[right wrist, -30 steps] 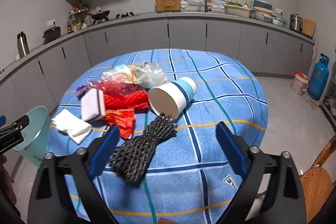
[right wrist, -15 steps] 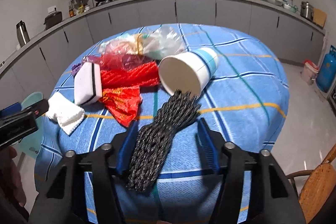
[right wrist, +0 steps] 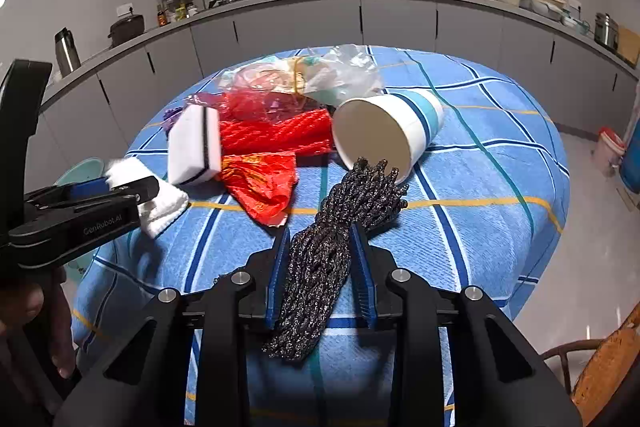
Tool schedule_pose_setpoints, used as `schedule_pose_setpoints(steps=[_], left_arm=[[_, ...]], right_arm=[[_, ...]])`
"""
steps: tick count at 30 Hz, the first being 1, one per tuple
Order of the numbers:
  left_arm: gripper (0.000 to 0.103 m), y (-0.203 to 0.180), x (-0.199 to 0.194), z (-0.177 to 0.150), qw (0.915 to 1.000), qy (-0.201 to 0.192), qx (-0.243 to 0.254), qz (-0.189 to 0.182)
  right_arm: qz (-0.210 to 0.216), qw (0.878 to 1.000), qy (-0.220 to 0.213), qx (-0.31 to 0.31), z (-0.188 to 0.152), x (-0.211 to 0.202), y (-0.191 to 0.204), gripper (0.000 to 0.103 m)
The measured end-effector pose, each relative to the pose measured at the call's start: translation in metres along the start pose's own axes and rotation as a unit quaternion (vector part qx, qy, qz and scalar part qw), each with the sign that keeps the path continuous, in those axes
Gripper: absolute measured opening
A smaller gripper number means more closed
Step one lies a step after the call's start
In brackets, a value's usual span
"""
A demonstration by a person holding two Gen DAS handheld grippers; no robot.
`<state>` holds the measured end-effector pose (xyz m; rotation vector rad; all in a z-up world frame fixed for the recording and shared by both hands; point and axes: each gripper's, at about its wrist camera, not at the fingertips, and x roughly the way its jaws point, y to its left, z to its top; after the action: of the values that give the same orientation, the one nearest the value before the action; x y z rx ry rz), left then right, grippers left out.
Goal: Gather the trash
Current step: 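Grasp the black mesh scrubber with the right tool while the left tool grasps the white cloth, then carry the white cloth and black scrubber over the teal bin with both tools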
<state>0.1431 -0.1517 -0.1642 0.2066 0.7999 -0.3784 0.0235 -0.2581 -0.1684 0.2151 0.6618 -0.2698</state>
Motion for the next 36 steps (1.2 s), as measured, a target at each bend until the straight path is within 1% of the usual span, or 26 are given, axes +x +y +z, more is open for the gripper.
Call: schedule_pose_setpoints(steps=[2,3,4,7,9,12,15,18,19,20,21,22,23,24,25,26,27,29,31,33,34,35,36], left_arm=[[0.028,-0.003,-0.005,-0.001,0.9999,-0.001,0.007,-0.008],[0.019,-0.003,-0.008,-0.002,0.9999,-0.003,0.007,-0.012],[0.016,-0.002,-0.012,-0.002,0.9998,-0.006,0.008,-0.015],[0.011,0.002,-0.023,-0.003,0.9995,-0.017,0.009,-0.024],[0.004,0.005,-0.028,-0.002,0.9994,-0.021,0.007,-0.025],[0.004,0.007,-0.038,0.0,0.9991,-0.035,0.008,-0.024],[0.003,0.008,-0.044,0.001,0.9986,-0.043,0.01,-0.031],[0.004,0.01,-0.043,0.002,0.9986,-0.043,0.006,-0.03],[0.004,0.011,-0.041,0.001,0.9989,-0.038,0.006,-0.026],[0.009,0.011,-0.04,0.001,0.9991,-0.037,0.003,-0.021],[0.027,0.012,-0.038,0.001,0.9992,-0.035,-0.002,-0.017],[0.04,0.012,-0.037,0.002,0.9993,-0.034,-0.005,-0.015],[0.054,0.012,-0.036,0.002,0.9992,-0.038,-0.007,-0.01],[0.048,0.01,-0.035,0.002,0.999,-0.042,-0.005,-0.012],[0.035,0.008,-0.032,0.003,0.9991,-0.038,-0.001,-0.019],[0.009,0.007,-0.028,0.003,0.9993,-0.027,0.0,-0.026],[0.011,0.007,-0.023,0.003,0.9993,-0.016,-0.003,-0.033],[0.011,0.003,-0.018,0.001,0.9997,-0.009,0.002,-0.023],[0.015,0.004,-0.015,-0.001,0.9999,-0.007,-0.001,-0.013],[0.045,0.006,-0.015,-0.001,0.9999,-0.011,-0.005,0.001],[0.051,0.007,-0.016,-0.001,0.9998,-0.015,-0.006,0.006],[0.063,0.008,-0.018,0.0,0.9996,-0.02,-0.007,0.015],[0.068,0.009,-0.018,0.0,0.9995,-0.023,-0.01,0.018]], right_arm=[[0.001,1.0,-0.003,-0.004,0.0,-0.003,0.002,0.029],[0.001,1.0,-0.006,-0.005,0.0,-0.005,0.002,0.029],[0.001,1.0,-0.009,-0.006,0.001,-0.008,0.003,0.028],[0.002,1.0,-0.021,-0.012,0.003,-0.016,0.006,0.028],[0.003,0.999,-0.029,-0.017,0.004,-0.02,0.009,0.028],[0.003,0.999,-0.038,-0.024,0.006,-0.025,0.011,0.028],[0.004,0.999,-0.041,-0.025,0.007,-0.027,0.012,0.028],[0.005,0.999,-0.043,-0.028,0.008,-0.027,0.012,0.028],[0.006,0.999,-0.044,-0.029,0.007,-0.027,0.013,0.028],[0.007,0.999,-0.044,-0.029,0.008,-0.027,0.014,0.028],[0.007,0.999,-0.045,-0.03,0.007,-0.027,0.014,0.028],[0.006,0.998,-0.046,-0.032,0.007,-0.027,0.015,0.028],[0.005,0.998,-0.047,-0.033,0.006,-0.027,0.015,0.028],[0.005,0.998,-0.046,-0.034,0.005,-0.027,0.014,0.028],[0.006,0.998,-0.046,-0.031,0.005,-0.026,0.013,0.028],[0.006,0.999,-0.045,-0.03,0.006,-0.026,0.012,0.028],[0.006,0.999,-0.045,-0.028,0.006,-0.025,0.01,0.028],[0.007,0.999,-0.044,-0.025,0.005,-0.024,0.009,0.028],[0.008,0.999,-0.043,-0.024,0.005,-0.023,0.008,0.028],[0.009,0.999,-0.043,-0.027,0.005,-0.022,0.008,0.028],[0.01,0.999,-0.043,-0.029,0.005,-0.022,0.009,0.028],[0.011,0.999,-0.043,-0.03,0.005,-0.022,0.01,0.028],[0.012,0.999,-0.042,-0.031,0.005,-0.021,0.011,0.028]])
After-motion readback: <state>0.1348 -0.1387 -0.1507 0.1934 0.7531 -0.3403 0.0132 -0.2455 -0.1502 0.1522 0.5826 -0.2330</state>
